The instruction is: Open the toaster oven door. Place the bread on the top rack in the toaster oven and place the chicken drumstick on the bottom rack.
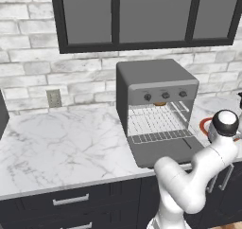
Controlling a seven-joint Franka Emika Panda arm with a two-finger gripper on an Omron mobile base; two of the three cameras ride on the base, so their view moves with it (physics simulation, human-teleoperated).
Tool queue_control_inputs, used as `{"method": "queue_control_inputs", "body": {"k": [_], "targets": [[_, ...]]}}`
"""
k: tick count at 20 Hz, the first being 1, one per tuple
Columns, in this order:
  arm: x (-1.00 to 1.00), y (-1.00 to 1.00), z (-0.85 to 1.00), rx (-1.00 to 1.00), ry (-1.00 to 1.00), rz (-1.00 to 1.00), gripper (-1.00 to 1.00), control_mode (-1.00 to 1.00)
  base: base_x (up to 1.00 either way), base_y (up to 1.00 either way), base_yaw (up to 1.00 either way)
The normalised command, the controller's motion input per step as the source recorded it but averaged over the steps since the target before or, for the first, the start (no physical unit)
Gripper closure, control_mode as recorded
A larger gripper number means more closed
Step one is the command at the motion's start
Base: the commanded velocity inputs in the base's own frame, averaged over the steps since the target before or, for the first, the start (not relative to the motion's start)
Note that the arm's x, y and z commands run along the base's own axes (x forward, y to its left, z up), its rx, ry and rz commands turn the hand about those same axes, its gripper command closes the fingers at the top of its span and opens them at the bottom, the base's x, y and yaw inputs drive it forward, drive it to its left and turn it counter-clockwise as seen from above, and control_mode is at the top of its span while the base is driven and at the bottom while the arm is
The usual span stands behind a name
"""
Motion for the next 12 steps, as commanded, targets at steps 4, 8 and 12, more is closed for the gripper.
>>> {"method": "queue_control_inputs", "body": {"k": [4,8,12], "targets": [[-0.89,1.00,0.14,-0.15,0.35,0.46,1.00,-1.00,0.00,0.00,0.00],[-0.90,1.00,0.17,-0.32,0.38,0.50,1.00,-1.00,0.00,0.00,0.00],[-0.93,1.00,0.03,-0.33,0.35,0.50,1.00,-1.00,0.00,0.00,0.00]]}}
